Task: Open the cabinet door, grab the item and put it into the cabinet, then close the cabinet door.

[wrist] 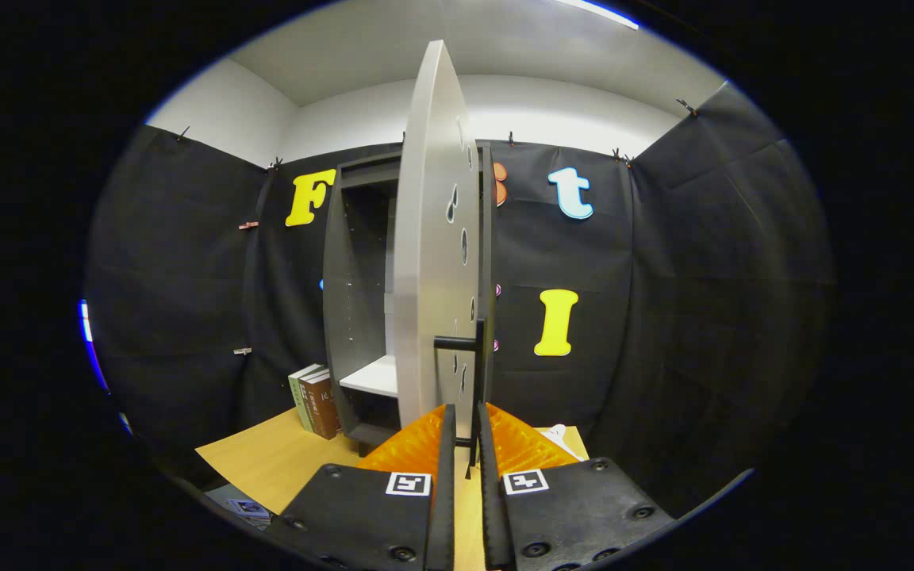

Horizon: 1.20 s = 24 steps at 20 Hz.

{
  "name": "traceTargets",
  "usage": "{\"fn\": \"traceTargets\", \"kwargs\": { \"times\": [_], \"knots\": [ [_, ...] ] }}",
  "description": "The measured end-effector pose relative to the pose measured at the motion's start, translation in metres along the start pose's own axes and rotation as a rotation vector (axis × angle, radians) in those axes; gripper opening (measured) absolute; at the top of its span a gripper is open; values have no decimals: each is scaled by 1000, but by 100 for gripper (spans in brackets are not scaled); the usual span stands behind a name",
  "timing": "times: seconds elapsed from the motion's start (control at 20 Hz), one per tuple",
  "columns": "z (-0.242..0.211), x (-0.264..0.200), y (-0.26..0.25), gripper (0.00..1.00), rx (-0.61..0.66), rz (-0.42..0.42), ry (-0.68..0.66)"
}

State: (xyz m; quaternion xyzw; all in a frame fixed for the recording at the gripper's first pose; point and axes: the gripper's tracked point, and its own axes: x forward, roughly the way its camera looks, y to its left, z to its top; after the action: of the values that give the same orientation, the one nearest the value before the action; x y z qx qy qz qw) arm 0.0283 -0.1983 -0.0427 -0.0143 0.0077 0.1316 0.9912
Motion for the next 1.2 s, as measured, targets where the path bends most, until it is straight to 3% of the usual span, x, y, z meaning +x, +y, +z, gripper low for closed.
{"fn": "traceTargets", "kwargs": {
  "times": [0.25, 0.5, 0.9, 1.2],
  "knots": [
    [0, 1, 39, 26, -4, -38, -7],
    [-22, 21, 87, 46, 12, -98, 41],
    [-95, 55, 163, 46, 69, -183, 178],
    [-163, 80, 190, 48, 51, -214, 311]
  ]
}}
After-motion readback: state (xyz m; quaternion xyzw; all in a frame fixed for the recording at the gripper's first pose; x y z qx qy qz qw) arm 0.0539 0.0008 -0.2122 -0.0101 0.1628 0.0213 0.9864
